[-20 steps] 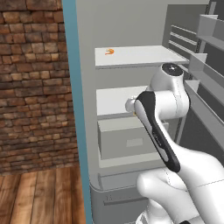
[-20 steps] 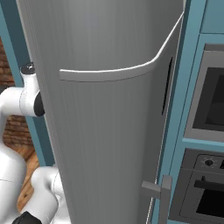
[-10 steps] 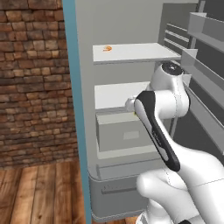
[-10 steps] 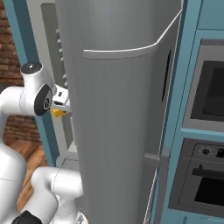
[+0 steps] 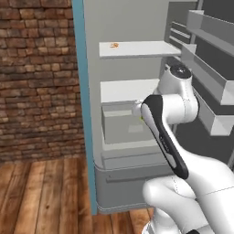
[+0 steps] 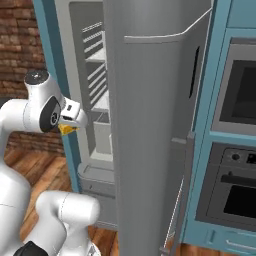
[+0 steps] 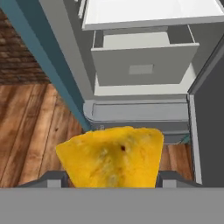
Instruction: Pick the cheese from the fridge and the cheese grater from the cabinet and place them next to the salad bowl.
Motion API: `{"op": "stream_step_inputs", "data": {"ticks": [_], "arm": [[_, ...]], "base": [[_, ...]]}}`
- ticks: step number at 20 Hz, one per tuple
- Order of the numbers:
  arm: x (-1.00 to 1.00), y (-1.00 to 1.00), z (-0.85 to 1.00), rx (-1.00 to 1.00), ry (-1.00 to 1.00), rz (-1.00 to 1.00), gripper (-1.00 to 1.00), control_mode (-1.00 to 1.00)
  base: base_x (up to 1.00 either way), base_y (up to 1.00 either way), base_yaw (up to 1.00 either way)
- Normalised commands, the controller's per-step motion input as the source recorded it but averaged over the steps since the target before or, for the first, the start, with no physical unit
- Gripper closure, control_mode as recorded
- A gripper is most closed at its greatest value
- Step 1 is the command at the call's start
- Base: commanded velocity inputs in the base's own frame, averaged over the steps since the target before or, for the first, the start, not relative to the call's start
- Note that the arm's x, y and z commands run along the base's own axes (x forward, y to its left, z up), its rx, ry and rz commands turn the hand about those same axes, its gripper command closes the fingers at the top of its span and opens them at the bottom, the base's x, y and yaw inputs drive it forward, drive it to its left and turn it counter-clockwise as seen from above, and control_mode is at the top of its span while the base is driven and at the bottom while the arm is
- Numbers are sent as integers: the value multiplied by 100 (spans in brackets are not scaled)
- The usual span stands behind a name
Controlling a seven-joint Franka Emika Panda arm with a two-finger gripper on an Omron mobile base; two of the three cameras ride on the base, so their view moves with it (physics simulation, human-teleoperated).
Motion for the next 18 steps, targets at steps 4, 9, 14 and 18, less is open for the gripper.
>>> {"op": "stream_step_inputs", "data": {"ticks": [4,9,14,18], "arm": [[0,0,0,0,0,0,100,100],[0,0,0,0,0,0,100,100],[0,0,0,0,0,0,100,100],[0,0,0,0,0,0,100,100]], "base": [[-44,15,47],[-25,17,88],[-14,7,100],[-10,1,100]]}}
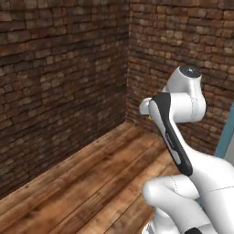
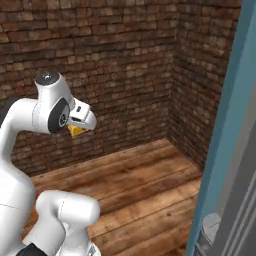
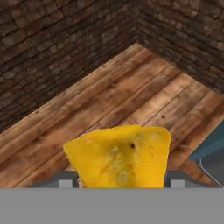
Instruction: Pick the cheese from the fridge and the cheese grater from the cabinet and place them next to the salad bowl.
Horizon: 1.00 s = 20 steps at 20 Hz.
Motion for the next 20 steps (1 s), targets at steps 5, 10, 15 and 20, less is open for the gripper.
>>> {"op": "stream_step_inputs", "data": {"ticks": [5,10,15,20], "arm": [[0,0,0,0,0,0,100,100],[0,0,0,0,0,0,100,100],[0,0,0,0,0,0,100,100],[0,0,0,0,0,0,100,100]], "base": [[-8,0,100],[-7,0,100],[-6,0,100],[-4,0,100]]}}
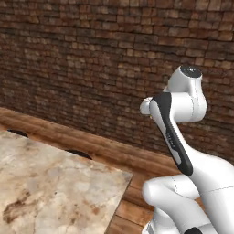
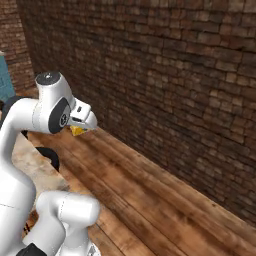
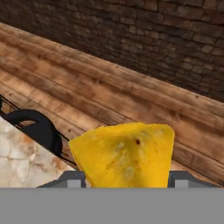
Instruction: Pick the cheese from the fridge and the cheese grater from the cabinet and place them next to the salad bowl.
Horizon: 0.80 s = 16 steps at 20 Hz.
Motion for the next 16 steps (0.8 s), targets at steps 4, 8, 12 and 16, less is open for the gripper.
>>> {"op": "stream_step_inputs", "data": {"ticks": [4,8,12,16], "arm": [[0,0,0,0,0,0,100,100],[0,0,0,0,0,0,100,100],[0,0,0,0,0,0,100,100],[0,0,0,0,0,0,100,100]], "base": [[20,-15,71],[27,-21,51],[20,-28,55],[23,-33,46]]}}
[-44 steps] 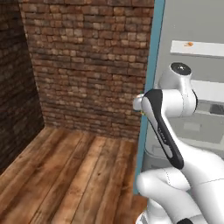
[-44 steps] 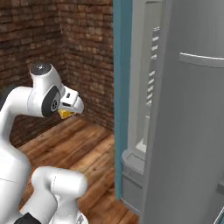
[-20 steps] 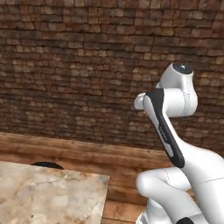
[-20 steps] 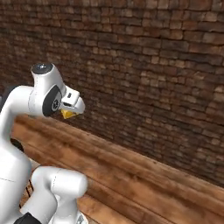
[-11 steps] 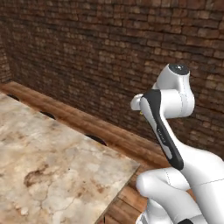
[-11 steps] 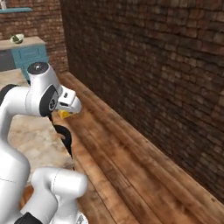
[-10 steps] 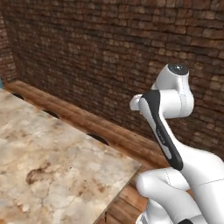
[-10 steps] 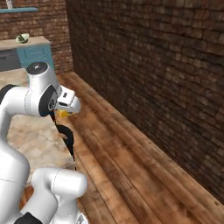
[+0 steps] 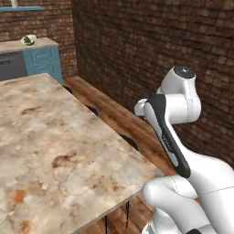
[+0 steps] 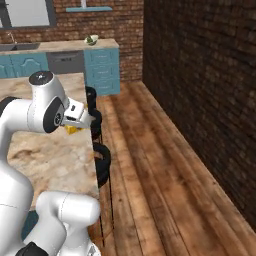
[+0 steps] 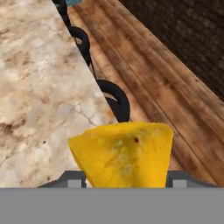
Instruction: Pick the cheese from the fridge and the cheese grater from the cabinet and place them next to the salad bowl.
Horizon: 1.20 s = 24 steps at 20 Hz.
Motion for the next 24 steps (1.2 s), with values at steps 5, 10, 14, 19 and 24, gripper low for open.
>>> {"op": "stream_step_inputs", "data": {"ticks": [5,10,14,19,24], "arm": [[0,0,0,0,0,0,100,100],[0,0,0,0,0,0,100,100],[0,0,0,0,0,0,100,100],[0,0,0,0,0,0,100,100],[0,0,0,0,0,0,100,100]], "base": [[23,-50,30],[19,-61,21],[17,-61,21],[21,-60,20],[26,-60,17]]}}
